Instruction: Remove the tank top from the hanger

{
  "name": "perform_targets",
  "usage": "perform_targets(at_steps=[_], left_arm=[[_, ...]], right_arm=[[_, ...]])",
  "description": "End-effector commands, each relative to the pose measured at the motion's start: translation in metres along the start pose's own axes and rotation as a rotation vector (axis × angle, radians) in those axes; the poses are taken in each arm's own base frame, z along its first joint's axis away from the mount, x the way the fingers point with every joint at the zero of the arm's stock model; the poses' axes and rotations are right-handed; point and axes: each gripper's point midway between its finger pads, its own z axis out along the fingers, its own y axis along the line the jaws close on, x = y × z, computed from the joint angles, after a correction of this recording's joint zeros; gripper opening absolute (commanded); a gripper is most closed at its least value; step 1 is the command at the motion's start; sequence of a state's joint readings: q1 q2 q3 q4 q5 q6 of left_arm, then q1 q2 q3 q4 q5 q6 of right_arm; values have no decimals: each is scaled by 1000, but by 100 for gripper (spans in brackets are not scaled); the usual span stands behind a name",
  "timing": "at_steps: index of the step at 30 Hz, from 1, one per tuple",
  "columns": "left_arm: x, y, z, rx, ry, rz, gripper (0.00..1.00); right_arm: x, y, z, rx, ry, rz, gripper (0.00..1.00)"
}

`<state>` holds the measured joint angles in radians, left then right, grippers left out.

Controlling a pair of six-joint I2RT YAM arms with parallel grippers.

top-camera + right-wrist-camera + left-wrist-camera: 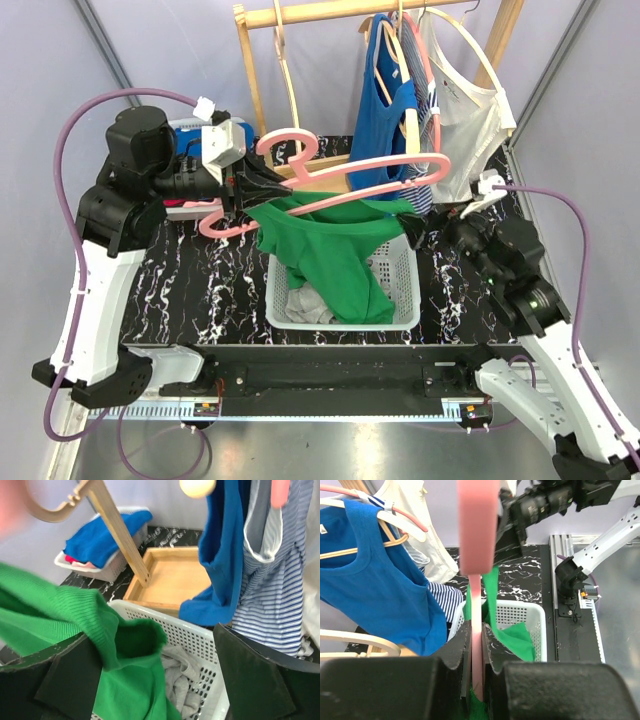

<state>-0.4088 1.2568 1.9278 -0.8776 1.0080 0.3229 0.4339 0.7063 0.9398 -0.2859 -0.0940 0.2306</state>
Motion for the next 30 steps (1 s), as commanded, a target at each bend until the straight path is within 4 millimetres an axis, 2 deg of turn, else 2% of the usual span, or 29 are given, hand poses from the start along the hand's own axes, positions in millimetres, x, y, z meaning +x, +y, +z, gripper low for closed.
perform_targets(at_steps=[1,3,4,5,6,9,14,17,19,20,22,23,25,27,30], left_arm=[[-3,-10,3,47,-36,19,0],[6,-11,4,57,-20,-2,0],[9,-13,3,56,-16,-2,0],[20,-11,6,54,2,-15,0],[23,-11,6,50,8,-14,0],[32,-10,7,49,23,-17,0],[38,-14,11,75,39,-1,0],[46,-22,12,120,57,13,1],[59,-33,14,172,86,13,3],[65,-37,15,190,98,14,6],[84,-52,16,241,144,-12,8],[91,-54,16,250,161,25,9],[103,-64,16,292,197,51,10],[110,-71,12,313,237,57,11],[108,-71,11,331,262,91,12]], right_arm=[[-48,29,-31,-126,-106,-158,95],[-64,45,-45,-193,-128,-194,97],[-60,49,-50,-217,-100,-210,100],[-57,58,-54,-272,-81,-215,100],[-60,62,-57,-287,-78,-218,100],[-53,61,-53,-283,-37,-198,100],[-68,78,-60,-365,-99,-207,100],[-87,93,-68,-431,-127,-252,100],[-88,98,-65,-465,-101,-282,100],[-99,105,-72,-487,-127,-318,99],[-100,116,-75,-560,-102,-344,98],[-112,124,-83,-591,-124,-359,98],[-116,130,-86,-622,-115,-364,95],[-114,135,-82,-662,-85,-355,93],[-96,140,-77,-730,6,-312,92]])
